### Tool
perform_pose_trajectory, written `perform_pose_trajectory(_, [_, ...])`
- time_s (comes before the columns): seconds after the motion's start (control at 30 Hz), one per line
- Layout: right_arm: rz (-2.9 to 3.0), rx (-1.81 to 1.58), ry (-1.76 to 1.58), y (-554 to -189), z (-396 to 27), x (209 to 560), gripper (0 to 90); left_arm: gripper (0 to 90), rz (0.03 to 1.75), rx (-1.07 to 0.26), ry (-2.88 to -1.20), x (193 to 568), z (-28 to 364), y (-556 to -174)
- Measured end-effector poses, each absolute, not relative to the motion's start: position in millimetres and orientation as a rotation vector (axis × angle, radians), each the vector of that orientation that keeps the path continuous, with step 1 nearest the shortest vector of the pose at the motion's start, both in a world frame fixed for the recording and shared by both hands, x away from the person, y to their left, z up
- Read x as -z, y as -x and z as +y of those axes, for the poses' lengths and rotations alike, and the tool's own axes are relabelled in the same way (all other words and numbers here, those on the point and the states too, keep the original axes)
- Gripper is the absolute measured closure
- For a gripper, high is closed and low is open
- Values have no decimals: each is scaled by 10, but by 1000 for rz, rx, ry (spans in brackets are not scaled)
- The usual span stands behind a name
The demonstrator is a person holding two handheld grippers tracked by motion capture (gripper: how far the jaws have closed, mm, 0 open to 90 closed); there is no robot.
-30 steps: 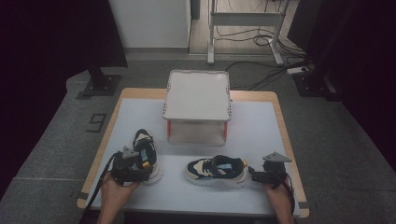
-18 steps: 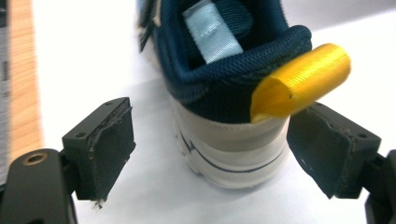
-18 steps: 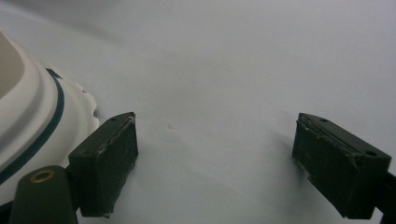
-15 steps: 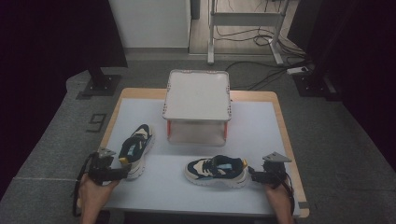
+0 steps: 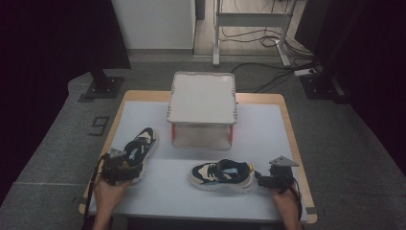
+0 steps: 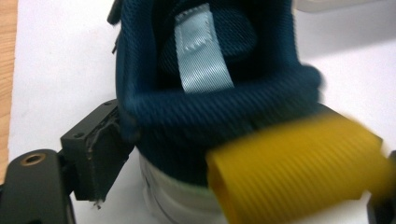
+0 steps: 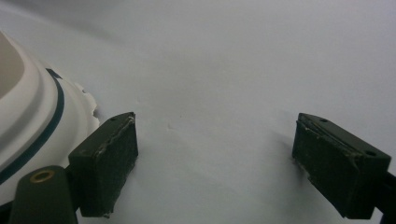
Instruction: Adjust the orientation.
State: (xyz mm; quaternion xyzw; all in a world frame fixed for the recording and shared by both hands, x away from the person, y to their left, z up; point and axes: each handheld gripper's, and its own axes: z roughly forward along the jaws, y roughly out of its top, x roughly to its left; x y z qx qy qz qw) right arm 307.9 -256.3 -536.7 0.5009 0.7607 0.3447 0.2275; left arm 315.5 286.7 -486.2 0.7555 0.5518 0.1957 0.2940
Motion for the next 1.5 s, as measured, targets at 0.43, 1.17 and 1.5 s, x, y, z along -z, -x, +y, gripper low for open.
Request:
perform_pose_trajectory(0.43, [2096,-949,-1381,-3079,-2563,5366,138,224,1413,-513,-2033,4876,2902,-3228])
perform_pose_trajectory(1.17, [2097,-949,-1380,-3079,-2564,5366,137,249,1209,-471,-2061,4513,2641,-2831])
perform_pose_trajectory(1.5, [2096,-951,-1380,-3079,-2563,5367,138,249,1120,-461,-2091,4358,2308,-2907])
